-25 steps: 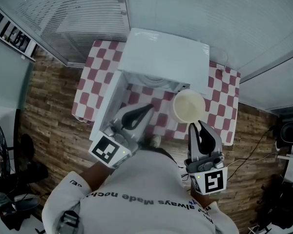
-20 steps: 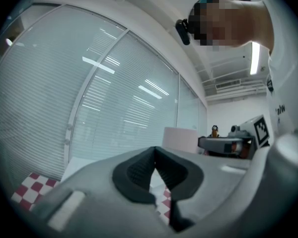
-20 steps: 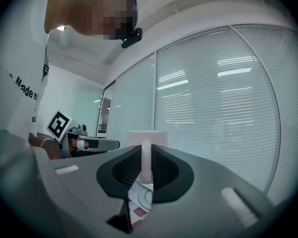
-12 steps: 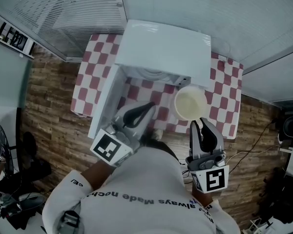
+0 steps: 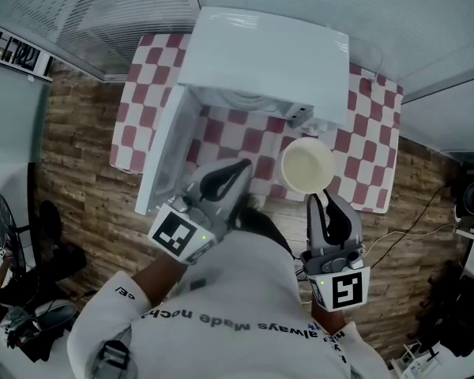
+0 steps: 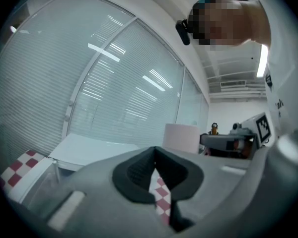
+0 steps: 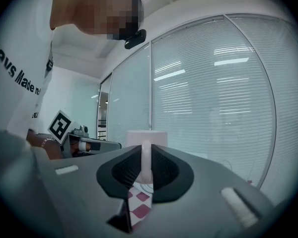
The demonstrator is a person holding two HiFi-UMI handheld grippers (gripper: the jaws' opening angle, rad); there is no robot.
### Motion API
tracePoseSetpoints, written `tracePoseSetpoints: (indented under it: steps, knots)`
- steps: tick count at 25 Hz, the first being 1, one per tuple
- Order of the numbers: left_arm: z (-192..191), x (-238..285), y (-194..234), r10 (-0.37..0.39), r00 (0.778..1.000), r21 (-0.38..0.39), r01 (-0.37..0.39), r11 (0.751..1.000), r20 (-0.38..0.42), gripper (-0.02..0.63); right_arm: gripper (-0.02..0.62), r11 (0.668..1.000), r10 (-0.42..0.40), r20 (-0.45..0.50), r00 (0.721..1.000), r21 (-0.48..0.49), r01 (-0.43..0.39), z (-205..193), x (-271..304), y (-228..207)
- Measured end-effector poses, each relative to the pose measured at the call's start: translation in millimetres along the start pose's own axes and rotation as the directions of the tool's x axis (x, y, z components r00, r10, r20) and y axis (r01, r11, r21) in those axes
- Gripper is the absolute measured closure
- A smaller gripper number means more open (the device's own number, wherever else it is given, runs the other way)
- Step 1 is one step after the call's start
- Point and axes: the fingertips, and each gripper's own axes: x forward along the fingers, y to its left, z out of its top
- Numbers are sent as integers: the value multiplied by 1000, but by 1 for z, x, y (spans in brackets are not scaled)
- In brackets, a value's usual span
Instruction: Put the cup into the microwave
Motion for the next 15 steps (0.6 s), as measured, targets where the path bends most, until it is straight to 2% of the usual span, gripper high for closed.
tracePoseSetpoints:
  steps: [15]
  knots:
    - [-67, 22, 27, 13, 998, 1, -13, 1000, -57, 603, 554, 1000, -15, -54, 998, 26, 17, -72, 19, -17]
